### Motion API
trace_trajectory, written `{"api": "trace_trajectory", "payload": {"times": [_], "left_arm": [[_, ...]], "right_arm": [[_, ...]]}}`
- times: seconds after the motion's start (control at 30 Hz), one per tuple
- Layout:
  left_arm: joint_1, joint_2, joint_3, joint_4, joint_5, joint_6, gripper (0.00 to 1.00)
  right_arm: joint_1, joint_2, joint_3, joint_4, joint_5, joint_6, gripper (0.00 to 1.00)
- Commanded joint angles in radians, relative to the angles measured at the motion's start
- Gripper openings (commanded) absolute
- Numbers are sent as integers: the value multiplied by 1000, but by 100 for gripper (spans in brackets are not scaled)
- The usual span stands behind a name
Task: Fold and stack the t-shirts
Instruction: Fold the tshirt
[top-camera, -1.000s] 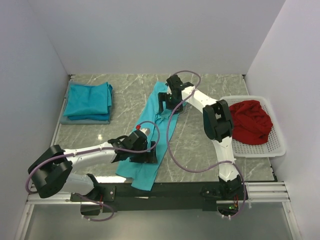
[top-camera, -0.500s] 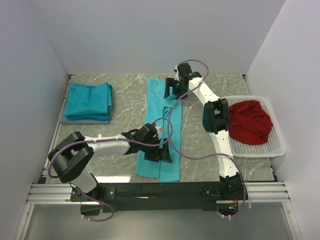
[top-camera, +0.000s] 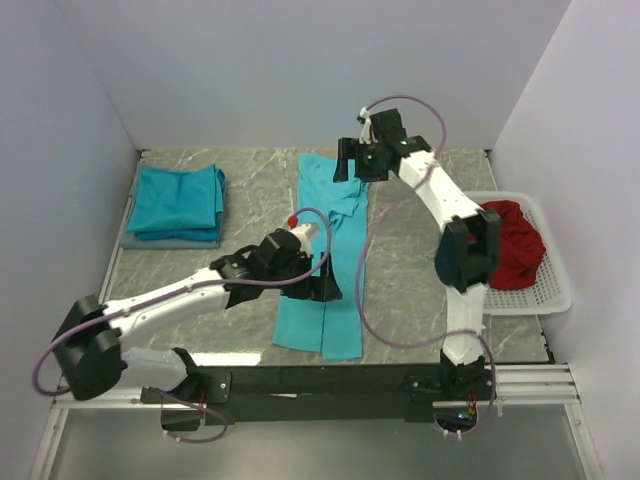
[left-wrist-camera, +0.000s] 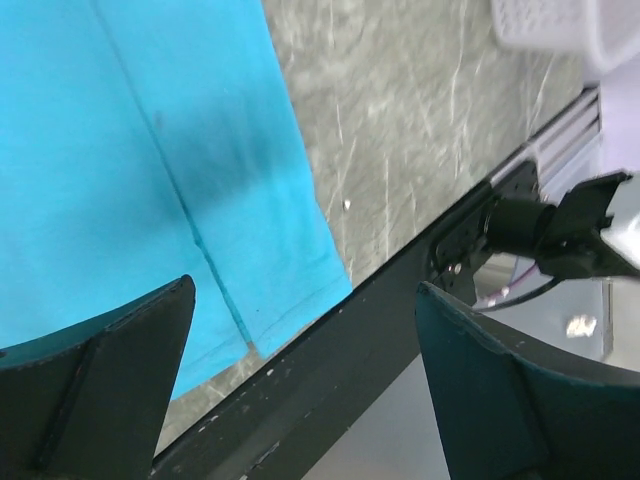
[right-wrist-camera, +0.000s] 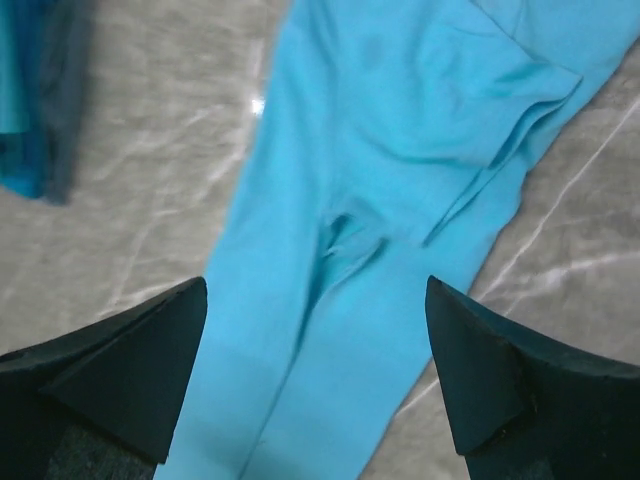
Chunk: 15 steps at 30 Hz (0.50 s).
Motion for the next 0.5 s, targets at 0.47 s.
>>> {"api": "trace_trajectory", "payload": {"times": [0.47], "left_arm": [[0,-474,-485,-125,-156,-294,91]], "right_arm": [[247,-1024,-1263,327,117,387,95]]}}
